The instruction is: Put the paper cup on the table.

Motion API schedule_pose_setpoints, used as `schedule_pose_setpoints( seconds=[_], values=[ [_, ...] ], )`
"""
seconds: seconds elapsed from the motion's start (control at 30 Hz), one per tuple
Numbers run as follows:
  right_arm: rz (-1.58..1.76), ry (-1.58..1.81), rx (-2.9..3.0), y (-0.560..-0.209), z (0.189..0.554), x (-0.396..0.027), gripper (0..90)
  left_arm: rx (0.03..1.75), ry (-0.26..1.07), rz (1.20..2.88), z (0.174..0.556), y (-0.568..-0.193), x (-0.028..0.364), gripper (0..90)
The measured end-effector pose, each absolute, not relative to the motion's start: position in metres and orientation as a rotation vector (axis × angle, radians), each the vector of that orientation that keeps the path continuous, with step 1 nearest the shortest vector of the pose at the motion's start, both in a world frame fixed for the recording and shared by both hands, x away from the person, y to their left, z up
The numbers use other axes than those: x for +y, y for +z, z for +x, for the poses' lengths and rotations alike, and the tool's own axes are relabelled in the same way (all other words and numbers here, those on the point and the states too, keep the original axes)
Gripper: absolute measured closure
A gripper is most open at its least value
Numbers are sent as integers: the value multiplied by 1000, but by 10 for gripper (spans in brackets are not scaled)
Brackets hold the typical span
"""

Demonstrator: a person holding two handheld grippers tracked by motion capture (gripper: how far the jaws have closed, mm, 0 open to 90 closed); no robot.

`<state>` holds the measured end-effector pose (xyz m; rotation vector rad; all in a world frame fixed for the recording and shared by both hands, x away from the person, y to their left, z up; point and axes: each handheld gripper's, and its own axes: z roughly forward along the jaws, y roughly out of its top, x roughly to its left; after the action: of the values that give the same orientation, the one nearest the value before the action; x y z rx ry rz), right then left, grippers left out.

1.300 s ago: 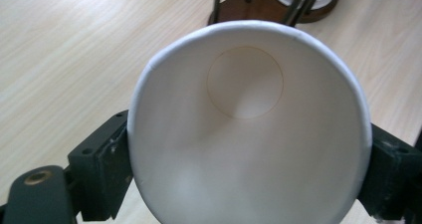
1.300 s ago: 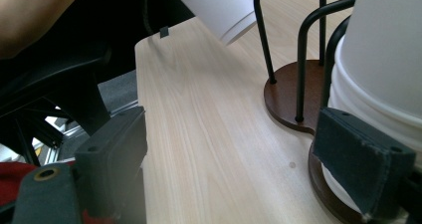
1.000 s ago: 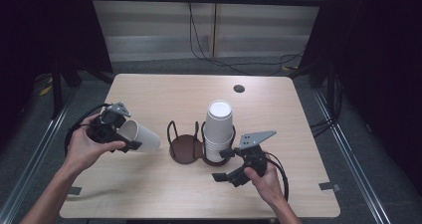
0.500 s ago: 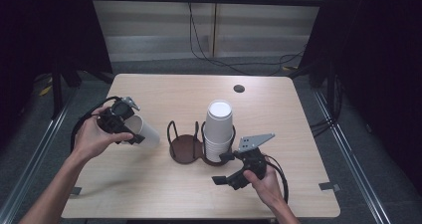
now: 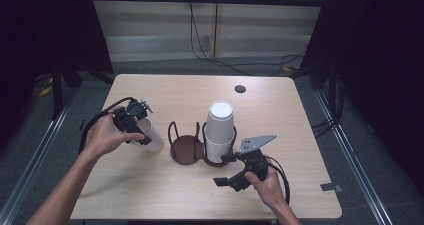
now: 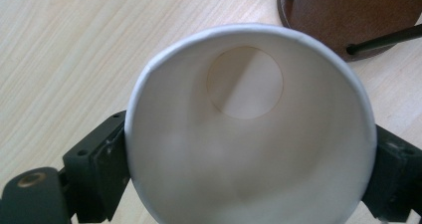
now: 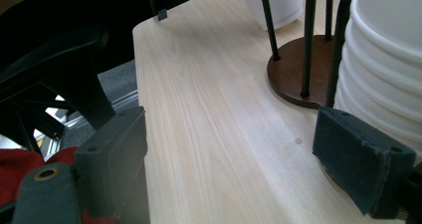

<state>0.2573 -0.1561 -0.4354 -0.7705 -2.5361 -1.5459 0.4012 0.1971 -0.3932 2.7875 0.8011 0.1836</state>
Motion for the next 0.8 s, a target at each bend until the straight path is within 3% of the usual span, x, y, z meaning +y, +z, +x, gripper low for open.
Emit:
schedule_pose_setpoints(
  seconds=[0.5, 0.8],
  values=[
    [-765, -1534, -2538, -437, 256, -153, 140, 797, 242, 2837, 405, -398, 168, 73],
    [-779, -1539, -2545, -436, 256, -154, 142, 770, 176, 2841, 412, -405, 165, 60]
  ],
)
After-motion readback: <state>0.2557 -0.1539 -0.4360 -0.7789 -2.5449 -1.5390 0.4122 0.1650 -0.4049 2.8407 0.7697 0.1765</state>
